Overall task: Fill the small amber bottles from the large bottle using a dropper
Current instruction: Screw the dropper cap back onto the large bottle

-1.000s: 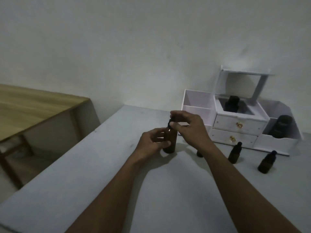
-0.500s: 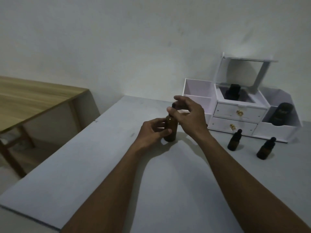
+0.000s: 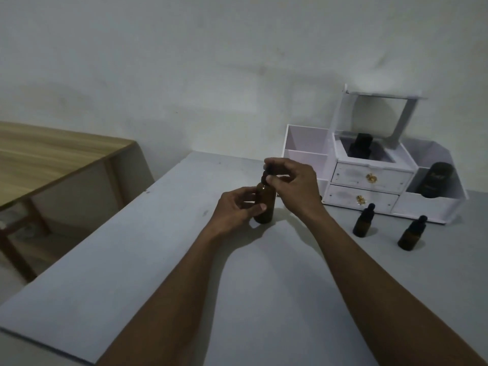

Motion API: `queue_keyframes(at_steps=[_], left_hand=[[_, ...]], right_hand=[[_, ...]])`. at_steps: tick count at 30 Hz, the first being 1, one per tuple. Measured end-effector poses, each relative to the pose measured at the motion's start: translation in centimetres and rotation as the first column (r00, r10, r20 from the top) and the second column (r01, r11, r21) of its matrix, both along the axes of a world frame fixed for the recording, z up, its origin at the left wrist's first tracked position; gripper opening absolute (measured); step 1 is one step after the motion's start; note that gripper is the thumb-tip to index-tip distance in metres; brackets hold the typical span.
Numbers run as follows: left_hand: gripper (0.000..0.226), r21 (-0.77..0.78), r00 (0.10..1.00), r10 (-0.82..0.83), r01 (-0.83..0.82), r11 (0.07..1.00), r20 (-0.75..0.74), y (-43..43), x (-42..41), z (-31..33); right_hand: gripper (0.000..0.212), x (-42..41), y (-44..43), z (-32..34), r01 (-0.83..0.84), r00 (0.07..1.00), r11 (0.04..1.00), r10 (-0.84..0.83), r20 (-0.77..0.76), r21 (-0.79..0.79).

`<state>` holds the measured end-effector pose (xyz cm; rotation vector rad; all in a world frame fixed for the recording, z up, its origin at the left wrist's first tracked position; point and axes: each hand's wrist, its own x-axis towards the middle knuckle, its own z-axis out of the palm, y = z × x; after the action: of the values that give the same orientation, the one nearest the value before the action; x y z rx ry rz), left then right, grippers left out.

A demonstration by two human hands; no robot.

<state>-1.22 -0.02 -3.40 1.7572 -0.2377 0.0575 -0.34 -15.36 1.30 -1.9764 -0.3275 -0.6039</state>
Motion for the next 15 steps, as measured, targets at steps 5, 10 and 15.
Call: queue_keyframes(at_steps=[5,10,15], left_hand=[[0.05,0.063,0.999,-0.007,0.005,0.998,0.034,0.13,0.12,-0.03],[0.046,0.039,1.0,0.024,-0.024,0.999,-0.002,-0.23,-0.06,-0.05],[0.049,0.079,0.999,0.023,-0.025,0.997,0.027,-0.07,0.06,-0.08]], right_hand=[[0.032,-0.02,-0.09,-0.23,0.007,1.0,0.999,-0.008,0.03,0.034],[0.032,0.02,-0.08,-0.53,-0.02,1.0,0.997,0.02,0.007,0.079],[0.025,0.11,-0.01,-0.66,0.018,0.999,1.0,-0.019,0.038,0.023]])
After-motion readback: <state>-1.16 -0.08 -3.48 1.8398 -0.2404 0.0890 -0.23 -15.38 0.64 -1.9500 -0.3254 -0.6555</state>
